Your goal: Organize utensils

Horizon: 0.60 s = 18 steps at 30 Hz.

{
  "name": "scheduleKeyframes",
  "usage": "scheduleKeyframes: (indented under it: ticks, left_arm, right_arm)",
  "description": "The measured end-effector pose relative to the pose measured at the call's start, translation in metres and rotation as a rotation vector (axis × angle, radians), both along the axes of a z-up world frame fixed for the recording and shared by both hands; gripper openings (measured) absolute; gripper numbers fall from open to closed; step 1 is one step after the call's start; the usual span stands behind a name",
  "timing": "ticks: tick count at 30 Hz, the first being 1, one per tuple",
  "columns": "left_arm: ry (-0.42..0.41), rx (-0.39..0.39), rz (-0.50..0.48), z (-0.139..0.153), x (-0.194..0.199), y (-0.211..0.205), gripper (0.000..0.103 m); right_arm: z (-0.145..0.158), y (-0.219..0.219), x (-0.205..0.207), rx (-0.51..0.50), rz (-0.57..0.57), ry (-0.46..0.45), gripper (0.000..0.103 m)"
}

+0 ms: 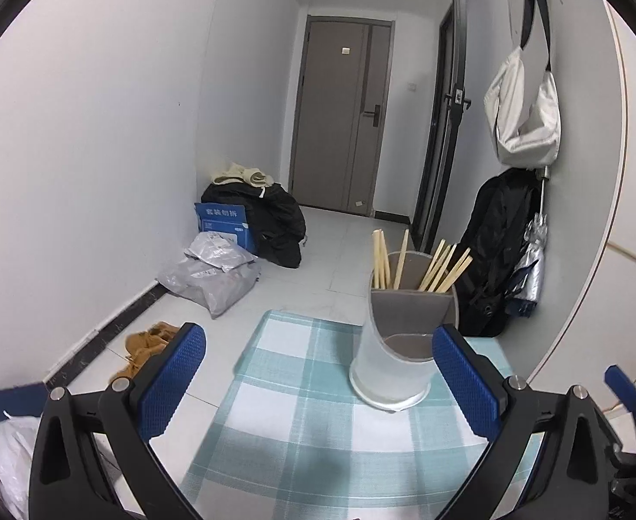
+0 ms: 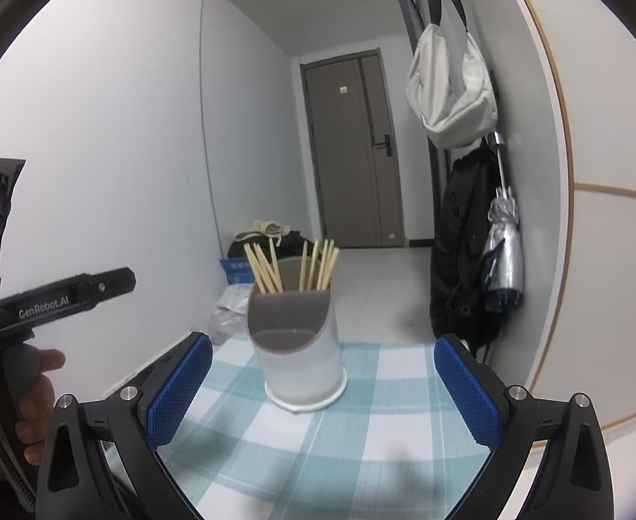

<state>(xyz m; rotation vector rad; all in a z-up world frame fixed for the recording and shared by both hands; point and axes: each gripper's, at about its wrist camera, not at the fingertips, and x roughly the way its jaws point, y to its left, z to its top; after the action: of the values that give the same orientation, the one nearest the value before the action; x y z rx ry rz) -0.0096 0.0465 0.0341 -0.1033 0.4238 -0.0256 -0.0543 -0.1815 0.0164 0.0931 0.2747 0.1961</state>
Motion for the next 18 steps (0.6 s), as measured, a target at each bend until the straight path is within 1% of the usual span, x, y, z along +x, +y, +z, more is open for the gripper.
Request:
scheduleKeyframes:
  ticks: [3,5,8,10,13,18]
  left_arm:
    - [0.006,0.040,0.003,-0.010,0.001,-0.004,0.102]
    - [0.018,0.045,0.014,-0.015,0.003,-0.003,0.102]
    - [0.037,0.023,0.015,-0.021,0.004,-0.001,0.102]
    - [0.042,0.028,0.018,-0.024,0.006,-0.001,0.102]
    - [0.051,0.030,0.023,-0.029,0.007,0.001,0.102]
    - [0.103,-0.018,0.032,-0.034,0.016,0.008,0.102]
  right_arm:
    - [-0.007,0.003,0.001,-0.008,0.002,0.013,0.103]
    - [-0.011,0.005,0.003,-0.014,0.005,0.016,0.103]
    - [-0.015,0.009,0.005,-0.022,0.009,0.030,0.103]
    - [-0.019,0.010,0.007,-0.026,0.002,0.041,0.103]
    - [-0.024,0.007,0.011,-0.003,-0.007,0.069,0.103]
    - [-0.027,0.008,0.012,-0.007,-0.007,0.080,0.103]
